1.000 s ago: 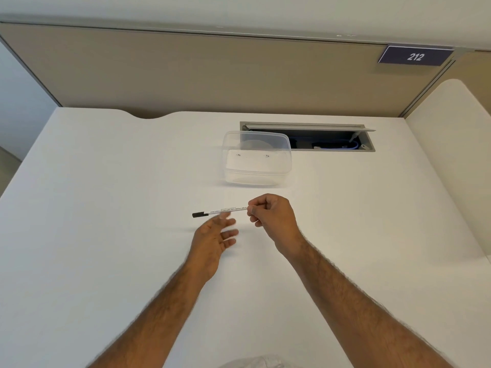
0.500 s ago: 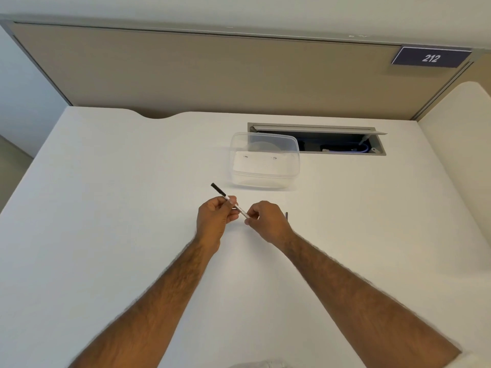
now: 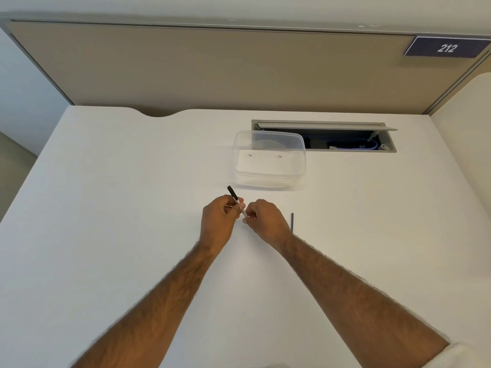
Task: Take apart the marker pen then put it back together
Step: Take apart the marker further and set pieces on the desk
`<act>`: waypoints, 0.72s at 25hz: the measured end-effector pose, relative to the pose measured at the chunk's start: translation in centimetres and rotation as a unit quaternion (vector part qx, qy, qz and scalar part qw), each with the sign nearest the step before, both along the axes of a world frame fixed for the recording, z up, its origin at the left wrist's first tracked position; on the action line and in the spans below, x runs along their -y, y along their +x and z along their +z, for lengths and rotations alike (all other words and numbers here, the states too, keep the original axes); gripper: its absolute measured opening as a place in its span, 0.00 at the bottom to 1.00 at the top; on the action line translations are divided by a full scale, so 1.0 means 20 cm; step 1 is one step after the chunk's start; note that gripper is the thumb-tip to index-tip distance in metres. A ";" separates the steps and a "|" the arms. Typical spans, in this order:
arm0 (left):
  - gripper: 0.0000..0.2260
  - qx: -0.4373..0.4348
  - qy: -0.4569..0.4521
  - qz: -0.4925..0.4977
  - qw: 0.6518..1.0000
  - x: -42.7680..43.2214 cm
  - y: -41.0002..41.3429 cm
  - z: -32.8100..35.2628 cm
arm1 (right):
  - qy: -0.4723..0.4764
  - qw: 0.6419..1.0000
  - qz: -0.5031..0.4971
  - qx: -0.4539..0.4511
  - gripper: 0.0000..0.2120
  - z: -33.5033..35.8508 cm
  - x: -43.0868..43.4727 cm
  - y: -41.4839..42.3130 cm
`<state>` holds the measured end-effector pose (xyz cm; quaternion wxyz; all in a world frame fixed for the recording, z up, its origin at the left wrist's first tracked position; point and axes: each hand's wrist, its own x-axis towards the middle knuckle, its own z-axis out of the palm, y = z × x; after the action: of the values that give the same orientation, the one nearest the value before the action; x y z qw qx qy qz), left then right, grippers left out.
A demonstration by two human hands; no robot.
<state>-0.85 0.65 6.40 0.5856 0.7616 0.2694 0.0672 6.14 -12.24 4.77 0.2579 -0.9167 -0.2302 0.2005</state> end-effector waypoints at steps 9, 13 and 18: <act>0.03 -0.031 0.179 -0.150 0.972 0.07 -0.03 -0.04 | 0.017 0.999 -0.035 -0.010 0.11 -0.06 0.04 -0.07; 0.06 -0.034 0.211 -0.168 0.962 0.10 -0.04 -0.01 | 0.030 0.998 -0.052 -0.021 0.12 -0.06 0.06 -0.10; 0.07 -0.035 0.211 -0.164 0.963 0.11 -0.05 0.00 | 0.031 0.998 -0.053 -0.016 0.13 -0.04 0.06 -0.12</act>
<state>-1.90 -1.47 6.39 0.4050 0.9033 0.1411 -0.0014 3.74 -13.52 3.97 0.3001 -0.9160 -0.1830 0.1935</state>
